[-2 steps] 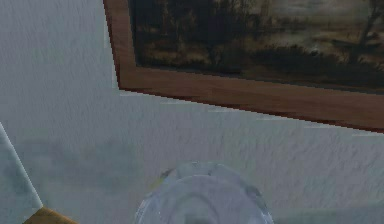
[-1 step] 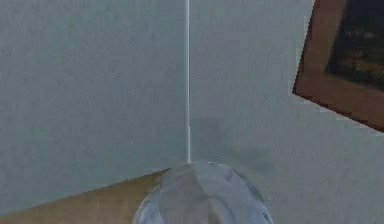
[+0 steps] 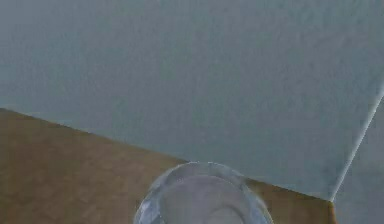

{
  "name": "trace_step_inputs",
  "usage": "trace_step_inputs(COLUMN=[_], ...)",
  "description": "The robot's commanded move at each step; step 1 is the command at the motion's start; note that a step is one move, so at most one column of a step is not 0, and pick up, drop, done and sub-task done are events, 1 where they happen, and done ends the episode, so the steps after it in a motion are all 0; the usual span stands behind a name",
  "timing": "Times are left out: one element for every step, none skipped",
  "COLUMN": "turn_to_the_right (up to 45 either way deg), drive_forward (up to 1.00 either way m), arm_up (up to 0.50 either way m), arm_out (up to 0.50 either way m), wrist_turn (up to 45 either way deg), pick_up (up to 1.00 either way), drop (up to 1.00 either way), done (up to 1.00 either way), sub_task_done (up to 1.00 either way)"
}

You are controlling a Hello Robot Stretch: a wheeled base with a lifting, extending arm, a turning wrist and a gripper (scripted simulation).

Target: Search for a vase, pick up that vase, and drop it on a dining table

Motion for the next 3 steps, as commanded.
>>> trace_step_inputs(turn_to_the_right=[-45.0,-36.0,0.0], drive_forward=[0.00,0.00,0.50], arm_up=[0.00,0.00,0.00], arm_out=[0.00,0.00,0.00], wrist_turn=[0.0,0.0,0.0], pick_up=[0.00,0.00,0.00], drop=[0.00,0.00,0.00], done=[0.00,0.00,0.00], sub_task_done=[0.00,0.00,0.00])
